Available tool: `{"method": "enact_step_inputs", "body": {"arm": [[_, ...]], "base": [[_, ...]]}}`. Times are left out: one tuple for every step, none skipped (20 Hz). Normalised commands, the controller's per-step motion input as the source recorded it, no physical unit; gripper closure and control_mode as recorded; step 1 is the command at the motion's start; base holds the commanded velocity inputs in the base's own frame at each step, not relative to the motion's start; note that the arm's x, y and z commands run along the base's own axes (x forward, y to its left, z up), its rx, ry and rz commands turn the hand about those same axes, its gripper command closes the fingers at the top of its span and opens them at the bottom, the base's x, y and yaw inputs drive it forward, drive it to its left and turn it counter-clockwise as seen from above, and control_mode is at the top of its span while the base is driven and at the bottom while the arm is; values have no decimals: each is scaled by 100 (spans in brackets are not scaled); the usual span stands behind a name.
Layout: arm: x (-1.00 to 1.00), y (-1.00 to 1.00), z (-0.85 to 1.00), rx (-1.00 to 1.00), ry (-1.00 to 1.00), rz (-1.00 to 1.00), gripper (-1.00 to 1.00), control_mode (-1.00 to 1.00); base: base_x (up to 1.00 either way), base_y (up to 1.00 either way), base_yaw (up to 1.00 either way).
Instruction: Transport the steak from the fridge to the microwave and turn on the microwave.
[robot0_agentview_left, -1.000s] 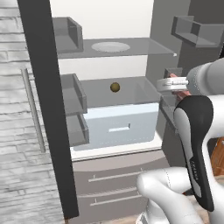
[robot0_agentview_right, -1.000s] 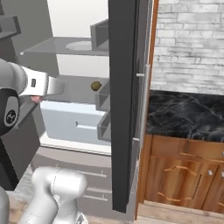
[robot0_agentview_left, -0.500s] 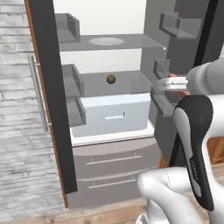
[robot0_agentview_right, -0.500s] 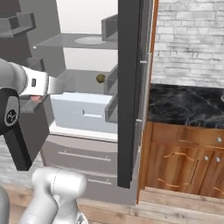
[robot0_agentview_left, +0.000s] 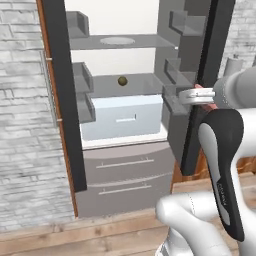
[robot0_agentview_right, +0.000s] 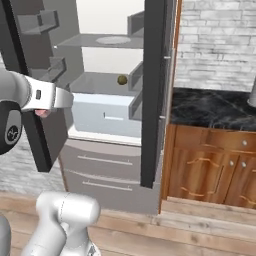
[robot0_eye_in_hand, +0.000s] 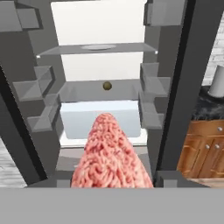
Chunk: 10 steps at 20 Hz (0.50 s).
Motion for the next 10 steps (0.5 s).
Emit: {"method": "enact_step_inputs", "body": {"arm": [[0,0,0,0,0,0,100,100],[0,0,0,0,0,0,100,100],[0,0,0,0,0,0,100,100],[0,0,0,0,0,0,100,100],[0,0,0,0,0,0,100,100],[0,0,0,0,0,0,100,100],[0,0,0,0,0,0,100,100],[0,0,0,0,0,0,100,100],[0,0,0,0,0,0,100,100],[0,0,0,0,0,0,100,100]], "base": [[-62,0,4],[-59,4,5],[-54,5,6],[-55,1,9],[-53,0,12],[-47,0,15],[-45,0,18],[-44,0,22],[-45,0,25],[-45,0,27]]}}
